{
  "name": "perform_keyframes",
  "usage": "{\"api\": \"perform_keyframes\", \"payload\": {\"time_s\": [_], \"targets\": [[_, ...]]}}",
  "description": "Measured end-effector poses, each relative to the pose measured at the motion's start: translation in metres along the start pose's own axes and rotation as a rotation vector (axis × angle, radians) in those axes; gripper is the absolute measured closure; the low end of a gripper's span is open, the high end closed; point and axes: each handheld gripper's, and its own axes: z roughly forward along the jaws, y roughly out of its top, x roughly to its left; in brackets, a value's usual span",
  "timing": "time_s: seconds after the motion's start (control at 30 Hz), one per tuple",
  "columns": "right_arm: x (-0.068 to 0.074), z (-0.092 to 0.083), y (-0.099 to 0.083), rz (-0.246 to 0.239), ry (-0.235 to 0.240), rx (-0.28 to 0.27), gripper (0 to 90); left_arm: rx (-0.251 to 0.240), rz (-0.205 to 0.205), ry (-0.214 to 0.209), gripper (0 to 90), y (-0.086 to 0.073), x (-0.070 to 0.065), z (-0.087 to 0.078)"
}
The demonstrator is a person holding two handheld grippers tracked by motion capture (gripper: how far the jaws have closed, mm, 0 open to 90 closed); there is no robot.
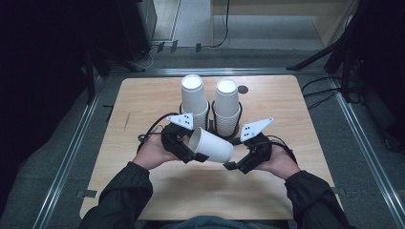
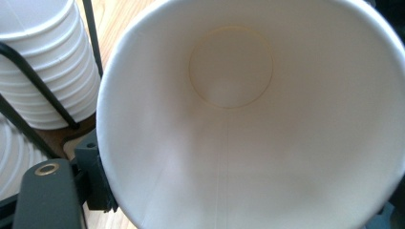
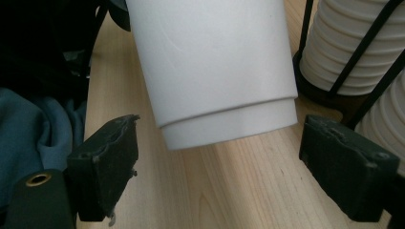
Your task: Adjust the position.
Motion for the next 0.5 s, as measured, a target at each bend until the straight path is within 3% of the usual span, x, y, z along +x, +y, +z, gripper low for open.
{"api": "perform_keyframes", "payload": {"time_s": [0.07, 0.2, 0.33, 0.5], "targets": [[0.000, 0.001, -0.001, 0.003, -0.004, 0.012, 13.8, 0.024, 0.019, 0.024, 14.4, 0.002, 0.001, 0.000], [-0.001, 0.001, -0.002, -0.003, -0.015, 0.016, 13.8, 0.028, 0.020, 0.011, 14.4, 0.001, 0.004, 0.000], [-0.005, 0.000, -0.004, 0.001, -0.036, 0.021, 13.9, 0.098, 0.030, 0.049, 14.4, -0.001, 0.010, 0.004], [-0.006, 0.002, -0.005, 0.006, -0.049, 0.025, 14.0, 0.122, 0.036, 0.043, 14.4, 0.000, 0.013, 0.009]]}}
